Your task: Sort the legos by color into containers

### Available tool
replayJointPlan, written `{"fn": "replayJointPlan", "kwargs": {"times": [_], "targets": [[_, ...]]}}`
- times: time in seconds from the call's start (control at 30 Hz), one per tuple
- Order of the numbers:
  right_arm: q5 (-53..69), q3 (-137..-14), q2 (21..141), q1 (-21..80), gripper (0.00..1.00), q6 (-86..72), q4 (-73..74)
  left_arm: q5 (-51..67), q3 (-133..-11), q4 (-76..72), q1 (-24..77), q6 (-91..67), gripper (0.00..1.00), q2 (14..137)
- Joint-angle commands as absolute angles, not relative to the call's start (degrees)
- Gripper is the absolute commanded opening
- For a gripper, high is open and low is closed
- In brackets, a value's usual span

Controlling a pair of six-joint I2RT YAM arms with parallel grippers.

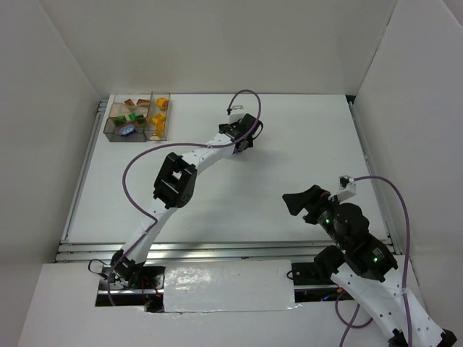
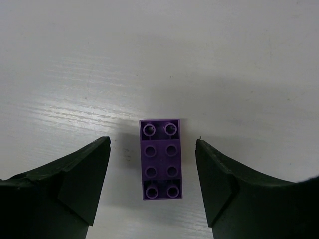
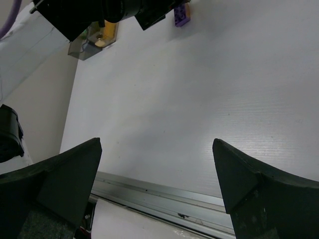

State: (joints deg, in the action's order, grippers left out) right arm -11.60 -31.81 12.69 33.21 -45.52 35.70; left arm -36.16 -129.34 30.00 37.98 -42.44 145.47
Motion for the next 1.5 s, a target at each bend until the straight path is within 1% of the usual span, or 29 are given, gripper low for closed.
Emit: {"fn": "replayJointPlan", "kwargs": {"times": [0.0,0.1,0.17,0.2,0.23,0.27,0.3,0.37,0.4,0.43,0.5,0.53,0.57,0.6,0.63,0.7,0.73,0.8,0.83,0.87,0.97,1.13,1.2,1.37,1.47], "targets": [[-11.1,-31.6,12.0,33.0,1.00,-44.6,35.6,-35.0,-130.1,30.5,38.0,-43.3,0.80,147.8],[-11.2,-31.6,11.7,33.0,1.00,-44.7,35.6,-34.5,-130.0,30.4,37.8,-43.1,0.76,147.7],[-11.2,-31.8,11.5,33.0,1.00,-44.6,35.7,-33.0,-130.3,31.6,37.5,-43.2,0.72,147.6],[-11.2,-31.9,11.4,33.0,1.00,-44.6,35.7,-32.4,-130.3,32.0,37.3,-43.2,0.64,147.5],[-11.2,-31.9,11.4,33.0,1.00,-44.6,35.7,-31.8,-130.2,32.8,37.2,-43.3,0.55,147.3],[-11.2,-31.9,11.3,33.0,1.00,-44.6,35.6,-30.8,-129.6,33.0,37.1,-43.4,0.43,146.6],[-11.2,-31.9,11.3,33.0,1.00,-44.6,35.6,-30.4,-128.2,33.0,36.9,-43.5,0.28,146.0],[-11.3,-32.0,11.3,33.0,1.00,-44.5,35.7,-29.9,-125.9,33.0,36.9,-43.7,0.13,144.0],[-11.3,-32.0,11.3,33.0,1.00,-44.5,35.6,-30.3,-124.8,33.3,36.9,-43.9,0.02,142.9],[-11.3,-31.9,11.3,33.0,1.00,-44.4,35.7,-30.8,-123.6,33.0,36.9,-44.0,0.00,139.8],[-11.0,-32.0,11.4,33.0,1.00,-44.1,35.5,-33.0,-117.0,31.3,36.9,-44.1,0.00,134.9],[-10.9,-32.0,11.6,33.0,1.00,-43.9,35.2,-33.9,-114.2,26.8,36.8,-42.6,0.00,128.4],[-10.4,-31.9,11.6,33.0,1.00,-43.6,35.2,-36.0,-109.0,24.6,36.4,-41.9,0.00,125.2],[-10.2,-31.9,11.6,33.0,1.00,-43.5,35.1,-36.6,-106.9,22.6,35.8,-41.2,0.00,122.0],[-9.9,-31.9,11.6,33.0,1.00,-43.2,34.9,-36.9,-105.4,20.7,34.9,-41.5,0.00,116.3],[-9.3,-31.6,11.2,33.0,1.00,-43.0,34.2,-36.8,-101.7,20.1,29.9,-43.6,0.00,111.6],[-9.1,-31.4,11.1,33.0,1.00,-42.9,33.8,-36.3,-98.7,19.4,25.4,-46.6,0.00,107.2],[-8.9,-31.1,10.6,33.0,1.00,-42.8,33.5,-34.1,-94.9,18.0,20.1,-51.7,0.00,101.8],[-8.7,-31.0,10.5,33.0,1.00,-42.8,33.2,-33.0,-91.7,17.1,14.6,-53.3,0.00,100.4],[-8.7,-30.9,10.5,33.0,1.00,-42.6,33.3,-32.4,-90.5,16.3,12.2,-54.7,0.00,99.5],[-8.3,-30.3,10.0,33.0,1.00,-42.5,33.2,-33.1,-90.5,18.1,4.6,-58.9,0.00,99.1],[-7.6,-29.4,9.8,33.0,1.00,-42.2,32.4,-30.4,-95.4,20.0,-4.1,-61.3,0.00,105.3],[-7.7,-29.4,10.3,33.0,1.00,-42.1,32.2,-28.8,-97.0,22.3,-6.4,-63.3,0.00,108.4],[-7.0,-29.3,10.9,33.0,1.00,-41.8,32.3,-25.0,-96.3,21.7,-9.7,-66.5,0.00,113.9],[-6.4,-28.9,10.9,32.9,1.00,-41.6,31.7,-19.7,-96.1,17.9,-10.9,-63.8,0.00,115.9]]}}
